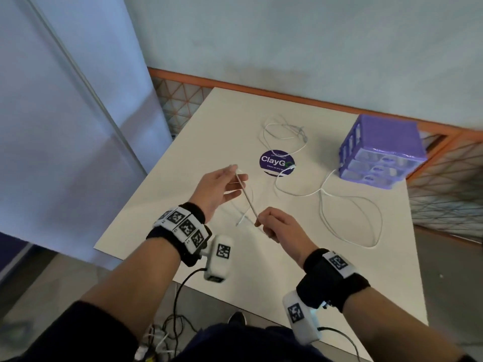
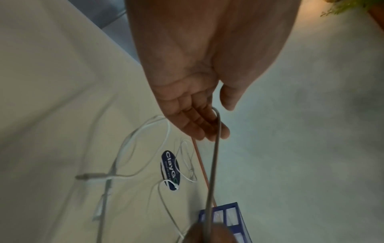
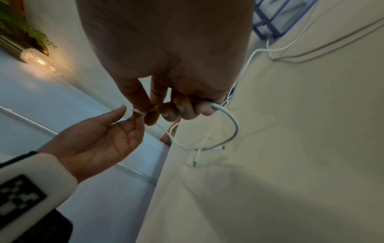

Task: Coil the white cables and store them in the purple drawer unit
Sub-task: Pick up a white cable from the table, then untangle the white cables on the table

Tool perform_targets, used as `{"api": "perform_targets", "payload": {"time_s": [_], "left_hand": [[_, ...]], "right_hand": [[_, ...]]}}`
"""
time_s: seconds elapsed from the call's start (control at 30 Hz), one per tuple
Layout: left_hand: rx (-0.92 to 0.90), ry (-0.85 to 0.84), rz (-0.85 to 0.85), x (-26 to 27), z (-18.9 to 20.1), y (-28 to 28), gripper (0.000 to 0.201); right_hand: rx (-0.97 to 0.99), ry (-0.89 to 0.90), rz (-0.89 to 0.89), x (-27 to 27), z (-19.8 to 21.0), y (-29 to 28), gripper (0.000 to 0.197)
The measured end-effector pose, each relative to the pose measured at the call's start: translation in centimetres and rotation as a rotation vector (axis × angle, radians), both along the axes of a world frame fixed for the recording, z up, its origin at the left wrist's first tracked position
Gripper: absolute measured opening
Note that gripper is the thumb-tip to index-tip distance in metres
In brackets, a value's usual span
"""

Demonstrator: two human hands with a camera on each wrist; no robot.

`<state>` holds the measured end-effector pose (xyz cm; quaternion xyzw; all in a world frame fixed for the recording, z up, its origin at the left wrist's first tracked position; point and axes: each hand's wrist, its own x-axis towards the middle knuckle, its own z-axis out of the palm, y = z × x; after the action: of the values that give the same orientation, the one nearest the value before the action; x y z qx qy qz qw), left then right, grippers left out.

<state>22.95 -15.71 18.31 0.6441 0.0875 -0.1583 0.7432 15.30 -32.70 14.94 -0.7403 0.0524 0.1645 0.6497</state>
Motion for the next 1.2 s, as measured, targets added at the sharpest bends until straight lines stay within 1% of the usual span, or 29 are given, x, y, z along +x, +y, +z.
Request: {"api": "perform_targets", "payload": {"time_s": [0.13, 0.2, 0.27, 0.33, 0.4, 0.43, 0.53, 0.57, 0.63, 0.67, 0.77, 0.87, 0.93, 1.07, 1.1, 1.17, 1.2], "left_hand": [[-0.057, 0.019, 0.038, 0.5, 0.7, -0.8, 0.02], [-0.053, 0.045, 0.023, 0.3, 0.6, -1.4, 0.021], [-0.022, 0.057, -0.035, -0.2, 0.3, -2.1, 0.022], [0.034, 0.042, -0.115, -0.6, 0.1, -2.8, 0.022], [0.007, 0.034, -0.125, -0.8, -0.1, -3.2, 0.021], [-0.042, 0.037, -0.097, -0.8, 0.0, -3.3, 0.022], [-0.122, 0.048, -0.006, 0.1, 0.6, -2.9, 0.039], [-0.128, 0.06, 0.019, 0.3, 0.8, -2.7, 0.038], [-0.147, 0.115, 0.074, 0.7, 1.1, -2.3, 0.028], [-0.156, 0.147, 0.103, 0.8, 1.2, -2.2, 0.029], [-0.112, 0.198, 0.203, 0.8, 0.9, -1.7, 0.033], [-0.109, 0.217, 0.254, 1.0, 0.2, -0.8, 0.046], [-0.007, 0.205, 0.204, 0.9, 0.0, -0.7, 0.048], [0.366, 0.237, 0.037, 0.6, -0.8, -1.6, 0.043], [0.478, 0.242, 0.0, 0.5, -1.0, -1.5, 0.045], [0.781, 0.221, -0.099, 0.2, -1.3, -0.6, 0.054], [0.925, 0.22, -0.135, 0.1, -1.4, -0.1, 0.049]], "right_hand": [[-0.124, 0.046, 0.015, -0.7, 0.2, -2.2, 0.022], [-0.165, 0.066, 0.047, -0.7, 0.6, -3.0, 0.021], [-0.12, 0.079, 0.077, -0.1, 1.2, -3.3, 0.021], [-0.023, 0.083, 0.08, 0.6, 2.1, -2.9, 0.02], [0.015, 0.039, 0.06, 1.1, 2.8, -2.1, 0.019], [0.0, 0.013, 0.047, 1.3, 2.8, -1.9, 0.022], [-0.081, 0.019, 0.035, 0.9, 2.1, -2.2, 0.028], [-0.099, 0.039, 0.044, 0.6, 1.6, -2.5, 0.028], [-0.093, 0.088, 0.067, 0.1, 1.2, -3.1, 0.029], [-0.081, 0.112, 0.079, 0.0, 1.1, -3.3, 0.03], [-0.08, 0.155, 0.115, 0.1, 1.3, -3.6, 0.032], [-0.093, 0.15, 0.11, 0.3, 1.5, -3.7, 0.032], [-0.082, 0.125, 0.12, 0.5, 1.8, -3.6, 0.028], [0.021, 0.115, 0.127, 1.6, 2.7, -2.0, 0.027], [0.029, 0.096, 0.108, 2.0, 2.9, -1.6, 0.025], [0.025, 0.039, 0.045, 2.8, 3.2, -1.4, 0.019], [0.028, 0.023, 0.0, 3.3, 3.2, -1.7, 0.019]]}}
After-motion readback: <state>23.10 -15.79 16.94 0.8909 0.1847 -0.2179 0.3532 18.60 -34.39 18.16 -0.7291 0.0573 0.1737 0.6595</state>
